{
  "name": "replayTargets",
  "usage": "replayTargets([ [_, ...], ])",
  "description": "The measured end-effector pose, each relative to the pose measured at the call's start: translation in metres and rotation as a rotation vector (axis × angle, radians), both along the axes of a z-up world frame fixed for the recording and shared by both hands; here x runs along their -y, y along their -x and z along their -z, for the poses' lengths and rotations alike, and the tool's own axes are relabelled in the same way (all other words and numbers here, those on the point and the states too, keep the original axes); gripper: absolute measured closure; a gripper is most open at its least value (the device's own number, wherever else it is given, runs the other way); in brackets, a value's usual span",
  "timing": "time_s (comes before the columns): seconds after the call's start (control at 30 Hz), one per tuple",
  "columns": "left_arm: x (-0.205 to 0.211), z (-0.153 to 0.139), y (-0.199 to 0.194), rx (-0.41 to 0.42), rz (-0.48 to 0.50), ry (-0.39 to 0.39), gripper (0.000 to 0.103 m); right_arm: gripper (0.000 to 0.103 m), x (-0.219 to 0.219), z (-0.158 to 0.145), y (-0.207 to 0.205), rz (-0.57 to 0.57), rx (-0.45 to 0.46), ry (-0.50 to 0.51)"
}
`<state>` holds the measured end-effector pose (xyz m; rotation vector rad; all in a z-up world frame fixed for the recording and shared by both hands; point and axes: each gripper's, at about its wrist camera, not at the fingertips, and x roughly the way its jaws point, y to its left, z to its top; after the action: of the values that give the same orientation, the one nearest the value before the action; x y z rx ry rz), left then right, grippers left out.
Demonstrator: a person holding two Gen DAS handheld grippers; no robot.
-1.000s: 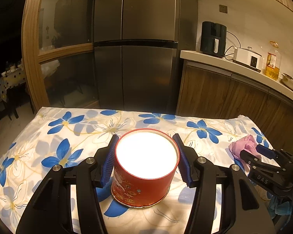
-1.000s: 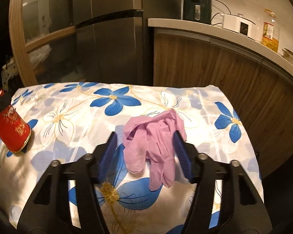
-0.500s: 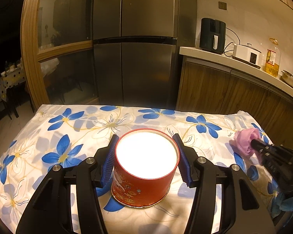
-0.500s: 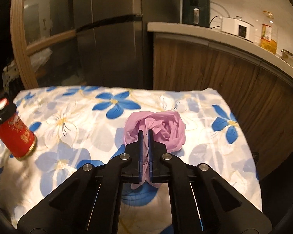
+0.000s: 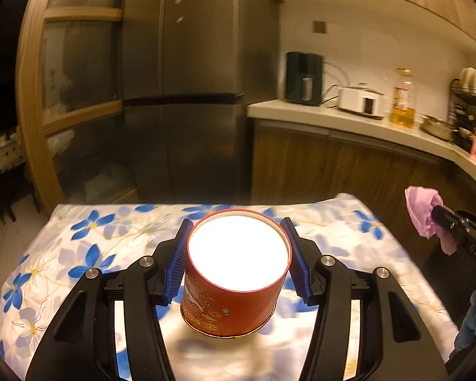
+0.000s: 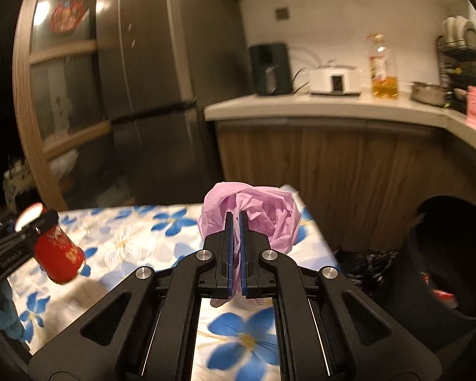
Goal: Collect trash
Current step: 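Carry the red cup and pink glove over the black bin with both tools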
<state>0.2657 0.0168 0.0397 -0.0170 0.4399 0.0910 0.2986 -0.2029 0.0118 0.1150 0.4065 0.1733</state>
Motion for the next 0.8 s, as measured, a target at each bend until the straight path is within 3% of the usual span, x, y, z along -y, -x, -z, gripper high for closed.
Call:
replayTargets([
  [0.23,0.069,-0.031,0.027,0.053,0.149,0.009,0.049,0.1,0.059,-0.033,0.055,0.104,0.112,-0.02],
  [0.43,0.148,-0.047,0.046,0.077,0.312,0.02,0.049,0.1,0.115,-0.042,0.092,0.222,0.163,-0.024],
  [0.8,0.266,-0.038,0.045,0.084,0.49,0.052,0.049,0.1,0.21,-0.032,0.137,0.414,0.204,-0.012],
])
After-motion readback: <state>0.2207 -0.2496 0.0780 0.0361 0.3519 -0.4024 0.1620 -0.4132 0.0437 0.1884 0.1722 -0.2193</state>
